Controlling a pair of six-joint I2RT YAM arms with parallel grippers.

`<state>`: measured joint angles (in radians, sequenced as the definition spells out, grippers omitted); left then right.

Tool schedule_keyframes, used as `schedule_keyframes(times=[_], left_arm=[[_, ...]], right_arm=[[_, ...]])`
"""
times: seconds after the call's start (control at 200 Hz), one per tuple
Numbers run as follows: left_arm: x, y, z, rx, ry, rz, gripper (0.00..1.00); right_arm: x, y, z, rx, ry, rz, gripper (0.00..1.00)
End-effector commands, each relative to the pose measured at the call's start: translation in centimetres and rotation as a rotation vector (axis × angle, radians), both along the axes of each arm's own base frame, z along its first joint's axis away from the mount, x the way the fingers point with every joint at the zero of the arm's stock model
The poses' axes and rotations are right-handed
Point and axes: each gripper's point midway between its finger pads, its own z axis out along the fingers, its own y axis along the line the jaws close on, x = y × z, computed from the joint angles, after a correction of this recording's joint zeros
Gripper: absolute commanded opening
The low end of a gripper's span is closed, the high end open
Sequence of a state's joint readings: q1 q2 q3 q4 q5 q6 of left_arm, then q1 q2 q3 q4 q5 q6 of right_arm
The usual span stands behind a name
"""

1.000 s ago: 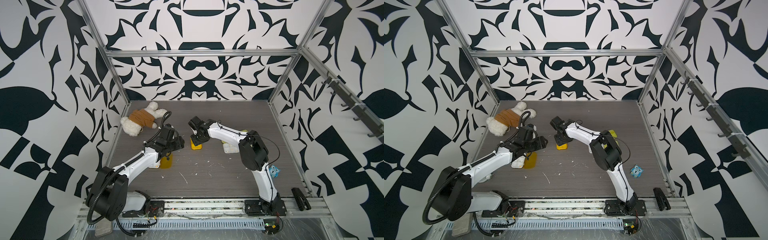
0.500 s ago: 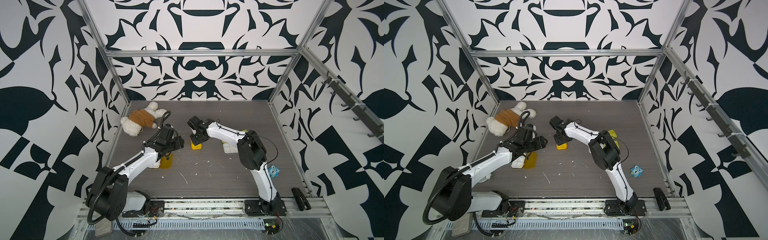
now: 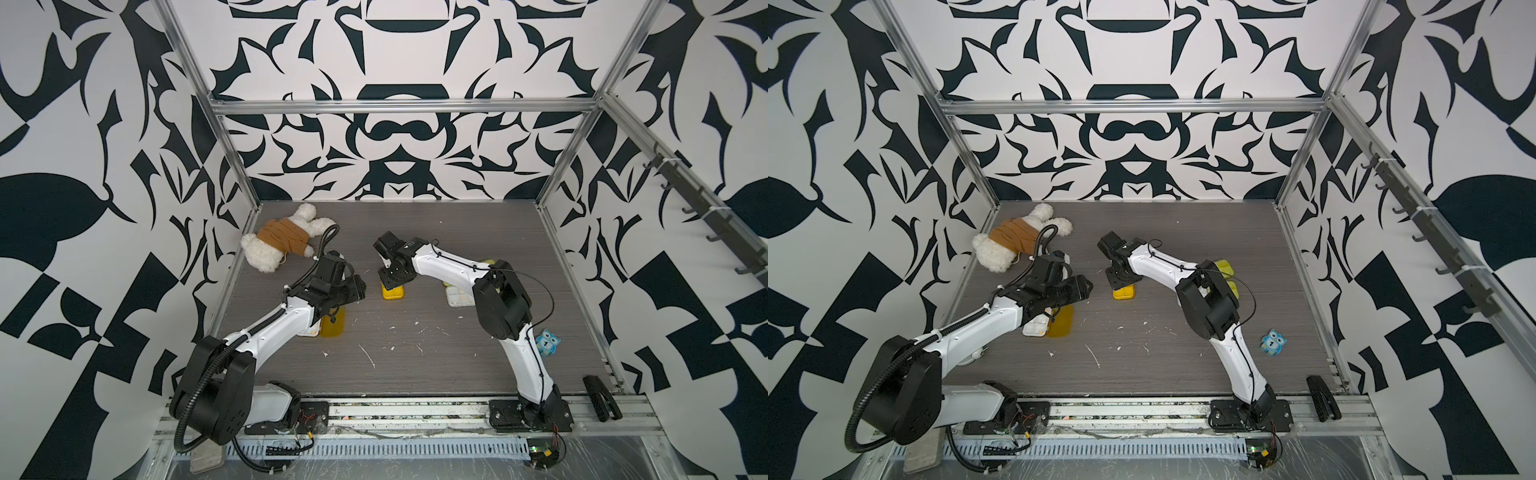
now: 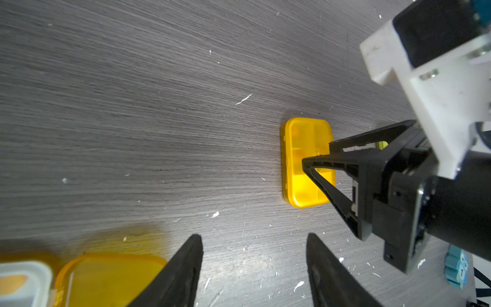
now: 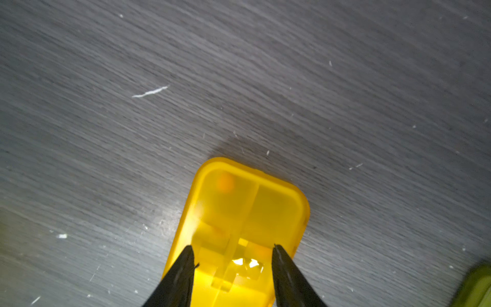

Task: Close pillboxes
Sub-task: Close the lid on the pillbox, then move the pillbox to the center of the board.

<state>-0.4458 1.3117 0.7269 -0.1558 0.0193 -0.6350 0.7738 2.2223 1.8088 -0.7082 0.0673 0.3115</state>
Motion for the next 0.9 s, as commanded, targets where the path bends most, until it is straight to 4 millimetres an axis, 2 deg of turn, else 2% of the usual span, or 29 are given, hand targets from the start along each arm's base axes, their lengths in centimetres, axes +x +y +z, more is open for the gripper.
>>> schedule_keyframes(times=[0.0,0.2,0.37,0.665,0.895], left_arm=[[-0.4,1.0,1.3,-0.004,-0.034,0.014,0.65],[-0.6,2.2,1.6,-0.016,-0.041,0.039,0.65],[-0.8,2.4,1.3,-0.014,-0.03,0.041,0.65],[-0.7,2.1,1.3,-0.021,-0.025,0.036,0.65],[-0.4,1.6,0.8,-0.032,-0.007,0.02,0.65]], right_arm=[[-0.6,2.6,3.0,0.085,-0.029,0.022,0.5],[-1.9,5.8,2.8,0.149,-0.007,0.056,0.43],[-2.4,6.6,1.4,0.13,0.011,0.065,0.41],[-2.7,5.8,0.8,0.094,0.014,0.069,0.41],[-3.1,3.0,0.4,0.002,-0.001,0.063,0.4]])
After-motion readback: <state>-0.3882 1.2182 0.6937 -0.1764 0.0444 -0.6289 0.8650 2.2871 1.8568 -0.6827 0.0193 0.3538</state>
